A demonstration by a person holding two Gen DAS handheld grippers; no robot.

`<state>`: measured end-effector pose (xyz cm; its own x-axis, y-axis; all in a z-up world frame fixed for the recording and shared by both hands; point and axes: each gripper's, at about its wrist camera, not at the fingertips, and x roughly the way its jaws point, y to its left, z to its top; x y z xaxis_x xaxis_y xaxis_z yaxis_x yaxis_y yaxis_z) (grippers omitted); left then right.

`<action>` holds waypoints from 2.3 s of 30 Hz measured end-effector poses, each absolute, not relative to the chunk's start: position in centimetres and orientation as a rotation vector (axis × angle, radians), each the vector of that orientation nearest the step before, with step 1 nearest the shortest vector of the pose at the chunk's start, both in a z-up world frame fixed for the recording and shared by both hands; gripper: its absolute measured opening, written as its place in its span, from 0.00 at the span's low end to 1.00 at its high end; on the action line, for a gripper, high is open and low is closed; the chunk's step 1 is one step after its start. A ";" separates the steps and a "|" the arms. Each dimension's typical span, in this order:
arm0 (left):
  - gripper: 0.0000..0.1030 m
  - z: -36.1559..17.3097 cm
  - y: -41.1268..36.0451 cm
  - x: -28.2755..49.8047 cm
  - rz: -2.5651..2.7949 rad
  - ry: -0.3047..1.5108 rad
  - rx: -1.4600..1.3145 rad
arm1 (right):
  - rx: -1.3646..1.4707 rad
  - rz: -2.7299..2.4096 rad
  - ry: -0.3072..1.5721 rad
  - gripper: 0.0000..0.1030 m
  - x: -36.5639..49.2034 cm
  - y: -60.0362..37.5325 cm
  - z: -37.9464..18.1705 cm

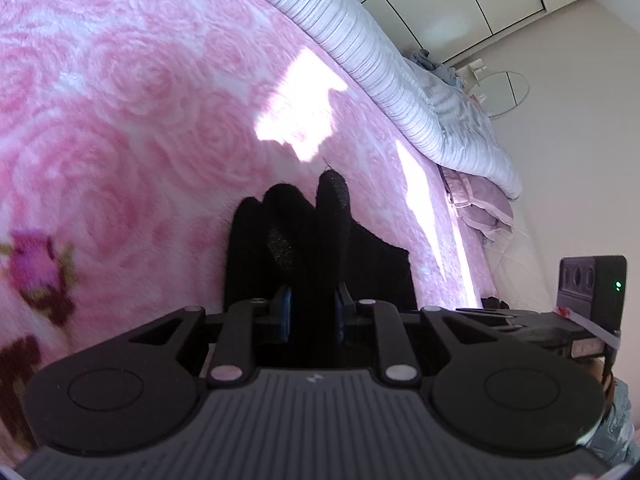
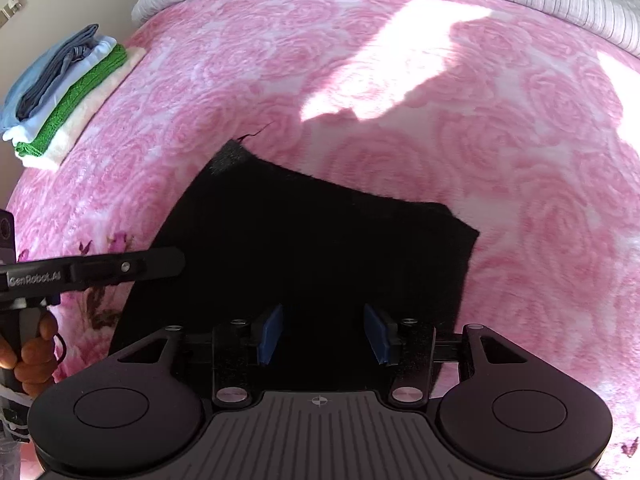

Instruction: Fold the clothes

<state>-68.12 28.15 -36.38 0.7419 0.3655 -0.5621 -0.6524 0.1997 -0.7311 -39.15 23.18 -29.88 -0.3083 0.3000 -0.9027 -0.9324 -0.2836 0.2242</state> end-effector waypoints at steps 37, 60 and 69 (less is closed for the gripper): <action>0.35 -37.7 18.3 -71.6 0.756 0.215 -1.277 | -0.317 1.676 1.277 0.56 -29.5 11.1 -31.8; 0.12 -37.0 15.8 -71.1 0.837 0.285 -1.090 | -0.468 1.739 1.016 0.47 -33.2 9.9 -31.5; 0.12 -36.9 15.4 -70.9 0.868 0.300 -1.076 | -0.304 1.745 1.046 0.07 -30.5 5.4 -30.9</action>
